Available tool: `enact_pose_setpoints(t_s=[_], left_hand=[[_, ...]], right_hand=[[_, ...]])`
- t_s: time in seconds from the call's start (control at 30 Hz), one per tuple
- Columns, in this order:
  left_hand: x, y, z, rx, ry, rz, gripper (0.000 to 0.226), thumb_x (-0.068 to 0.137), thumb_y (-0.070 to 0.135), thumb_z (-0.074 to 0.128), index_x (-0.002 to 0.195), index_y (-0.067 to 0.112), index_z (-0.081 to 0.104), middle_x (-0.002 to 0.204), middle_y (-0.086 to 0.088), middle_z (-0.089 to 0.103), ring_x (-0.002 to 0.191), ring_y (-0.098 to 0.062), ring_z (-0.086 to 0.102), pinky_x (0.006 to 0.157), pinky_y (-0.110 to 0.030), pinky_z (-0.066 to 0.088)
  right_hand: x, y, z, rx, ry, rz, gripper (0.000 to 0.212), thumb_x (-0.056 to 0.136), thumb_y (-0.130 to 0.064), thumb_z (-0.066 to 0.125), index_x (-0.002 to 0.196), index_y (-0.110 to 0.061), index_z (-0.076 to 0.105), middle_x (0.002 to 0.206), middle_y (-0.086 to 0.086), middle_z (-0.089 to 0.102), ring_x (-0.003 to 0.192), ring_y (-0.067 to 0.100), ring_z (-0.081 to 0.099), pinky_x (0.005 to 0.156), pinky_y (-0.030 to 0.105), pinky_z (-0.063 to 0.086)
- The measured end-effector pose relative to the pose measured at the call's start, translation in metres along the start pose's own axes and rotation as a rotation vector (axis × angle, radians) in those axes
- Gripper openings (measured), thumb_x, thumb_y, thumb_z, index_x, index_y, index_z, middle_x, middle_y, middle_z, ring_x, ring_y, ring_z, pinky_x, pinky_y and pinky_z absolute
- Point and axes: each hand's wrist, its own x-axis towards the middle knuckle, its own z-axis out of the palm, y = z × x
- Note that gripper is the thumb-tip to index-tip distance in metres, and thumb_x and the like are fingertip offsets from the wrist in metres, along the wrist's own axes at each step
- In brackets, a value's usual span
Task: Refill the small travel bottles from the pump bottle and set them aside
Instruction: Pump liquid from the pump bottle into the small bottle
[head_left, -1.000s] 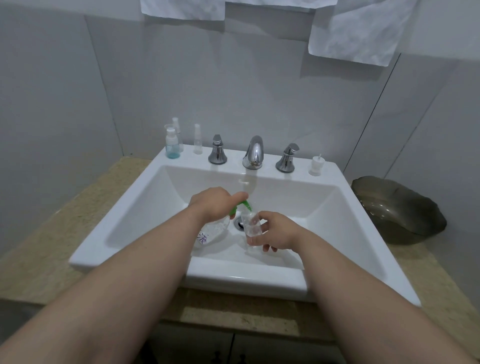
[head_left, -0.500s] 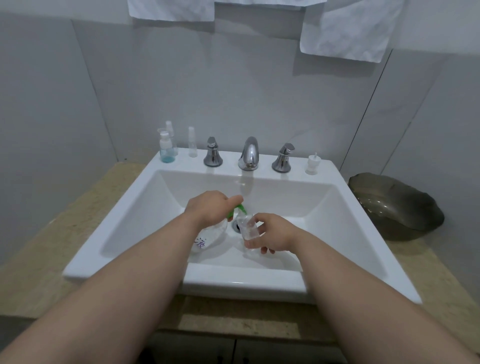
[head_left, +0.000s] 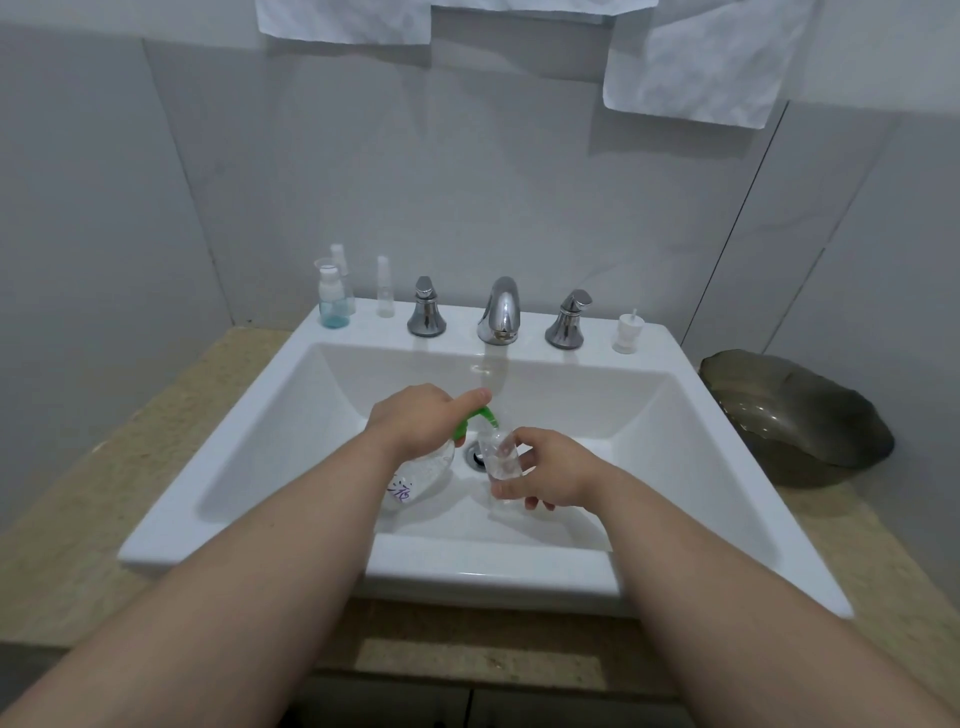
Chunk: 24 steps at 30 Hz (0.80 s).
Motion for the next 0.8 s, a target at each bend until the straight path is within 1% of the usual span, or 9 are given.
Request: enact_pose_setpoints(t_s=[0.23,0.37,0.57,0.8], left_hand=[[0.0005,-0.0003,0.0006,-0.020,0.007,-0.011,0.073,0.092,0.076,0.037,0.070,0.018,0.076,0.082,0.002,0.072,0.079,-0.018,0.065,0.079,-0.035,0.044],[0.0005,-0.0001,0.0000,-0.027,0.005,-0.022,0.071,0.091,0.074,0.038,0.069,0.018,0.075,0.077,0.002,0.069,0.078,-0.019,0.064,0.077,-0.035,0.044],[0.0028,-0.0006,0.0007,-0.034,0.009,-0.023,0.069,0.091,0.071,0.038,0.067,0.018,0.075,0.075,0.002,0.069,0.077,-0.020,0.064,0.073,-0.034,0.042],[0.0051,0.0011,0.0013,-0.022,-0.001,-0.029,0.063,0.092,0.063,0.040,0.067,0.017,0.076,0.070,0.003,0.066,0.071,-0.020,0.061,0.069,-0.033,0.042]], right_hand=[[-0.0002,0.0004,-0.0002,0.000,0.006,-0.008,0.044,0.082,-0.023,0.086,0.118,-0.024,0.060,0.103,-0.006,0.074,0.054,0.010,0.062,0.048,0.022,0.042],[-0.0007,-0.0008,-0.0006,-0.013,0.014,-0.016,0.043,0.082,-0.024,0.086,0.117,-0.024,0.060,0.102,-0.007,0.074,0.054,0.009,0.061,0.048,0.020,0.041],[-0.0002,-0.0001,-0.0007,-0.016,0.017,-0.028,0.043,0.082,-0.024,0.086,0.116,-0.024,0.061,0.103,-0.006,0.074,0.053,0.010,0.060,0.045,0.016,0.040],[0.0011,0.0001,-0.0008,-0.036,0.008,-0.022,0.046,0.082,-0.027,0.087,0.118,-0.024,0.060,0.105,-0.006,0.074,0.053,0.009,0.062,0.046,0.017,0.040]])
